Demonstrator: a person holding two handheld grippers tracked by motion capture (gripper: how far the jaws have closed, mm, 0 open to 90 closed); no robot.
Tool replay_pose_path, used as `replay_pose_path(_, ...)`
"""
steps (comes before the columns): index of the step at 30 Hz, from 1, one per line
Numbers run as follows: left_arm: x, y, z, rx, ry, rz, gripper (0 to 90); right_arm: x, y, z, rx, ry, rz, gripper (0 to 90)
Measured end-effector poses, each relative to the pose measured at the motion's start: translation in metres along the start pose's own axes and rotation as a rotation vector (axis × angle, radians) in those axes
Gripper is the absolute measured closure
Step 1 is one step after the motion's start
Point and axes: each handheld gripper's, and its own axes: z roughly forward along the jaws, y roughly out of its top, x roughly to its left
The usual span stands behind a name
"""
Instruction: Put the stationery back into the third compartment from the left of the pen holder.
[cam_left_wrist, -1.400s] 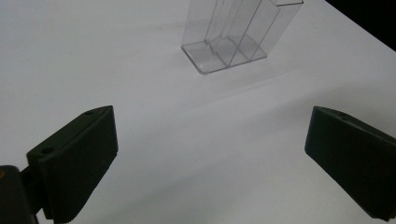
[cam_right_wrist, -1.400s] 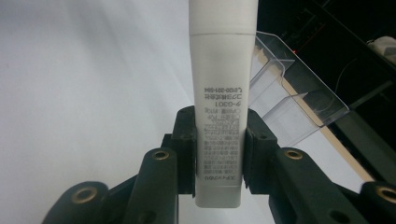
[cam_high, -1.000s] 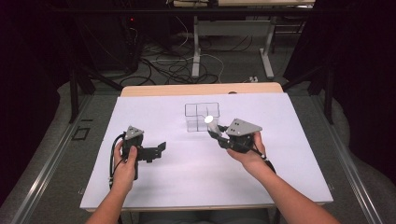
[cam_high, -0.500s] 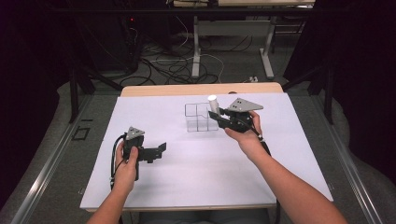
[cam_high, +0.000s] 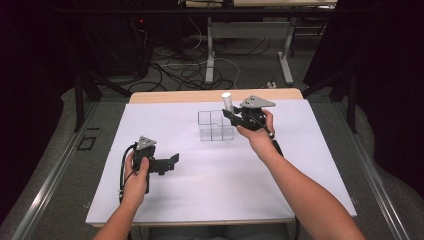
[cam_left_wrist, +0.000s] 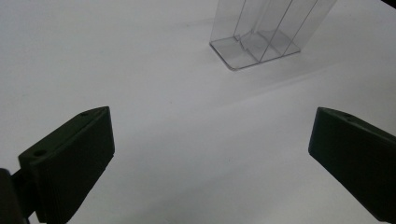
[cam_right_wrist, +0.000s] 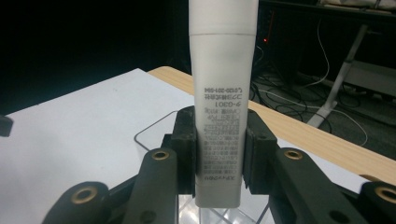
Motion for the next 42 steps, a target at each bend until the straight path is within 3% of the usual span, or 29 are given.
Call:
replay_pose_path(6, 0.000, 0.000, 0.001, -0.005, 0.002, 0.003, 0.4, -0.004, -0.004, 0.012, 0.003, -0.018, 0.032, 70.7)
replay_pose_path(13, 0.001, 0.000, 0.001, -0.009, 0.001, -0.003, 0.4, -0.005, -0.014, 0.026, 0.045, -0.046, 0.021, 70.7)
replay_pose_path(21, 0.003, -0.001, 0.001, -0.012, 0.004, -0.009, 0.4, -0.007, -0.022, 0.036, 0.041, -0.056, 0.041, 70.7)
replay_pose_path(42, 0.004, -0.001, 0.000, -0.001, -0.005, -0.016, 0.4, -0.011, -0.042, 0.050, 0.064, -0.067, 0.073, 70.7)
